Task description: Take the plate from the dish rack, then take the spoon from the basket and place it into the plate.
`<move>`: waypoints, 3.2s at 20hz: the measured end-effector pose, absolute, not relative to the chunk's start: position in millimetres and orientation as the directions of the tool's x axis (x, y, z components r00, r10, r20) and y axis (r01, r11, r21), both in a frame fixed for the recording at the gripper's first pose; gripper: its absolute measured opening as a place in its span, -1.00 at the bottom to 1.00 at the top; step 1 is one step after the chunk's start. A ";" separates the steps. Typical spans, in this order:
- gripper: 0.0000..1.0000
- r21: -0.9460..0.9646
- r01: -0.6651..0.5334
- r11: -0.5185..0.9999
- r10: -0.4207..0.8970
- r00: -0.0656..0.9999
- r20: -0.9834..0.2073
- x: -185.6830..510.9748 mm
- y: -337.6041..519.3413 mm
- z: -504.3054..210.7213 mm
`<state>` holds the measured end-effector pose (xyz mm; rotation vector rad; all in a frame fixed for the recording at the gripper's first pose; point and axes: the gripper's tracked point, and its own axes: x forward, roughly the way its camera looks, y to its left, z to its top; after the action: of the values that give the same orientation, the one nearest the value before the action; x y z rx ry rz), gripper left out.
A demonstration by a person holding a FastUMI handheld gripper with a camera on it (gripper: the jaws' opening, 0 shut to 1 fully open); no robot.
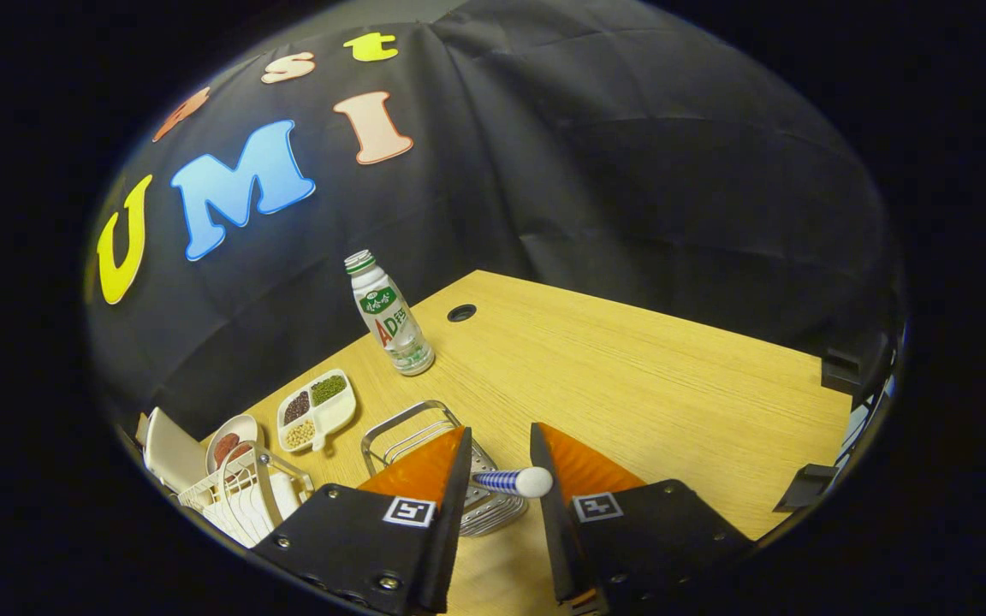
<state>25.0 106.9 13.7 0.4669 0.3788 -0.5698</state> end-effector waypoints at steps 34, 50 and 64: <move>-0.88 -0.179 0.406 0.896 -0.439 0.867 -0.236 29.3 188.8 183.1; -0.88 -0.127 -0.152 0.980 0.110 0.950 -0.292 -94.0 465.1 190.0; -0.88 -0.062 -0.356 0.932 0.288 0.835 -0.469 -141.8 586.7 89.1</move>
<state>-141.8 586.7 89.1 -0.1497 0.4722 0.3424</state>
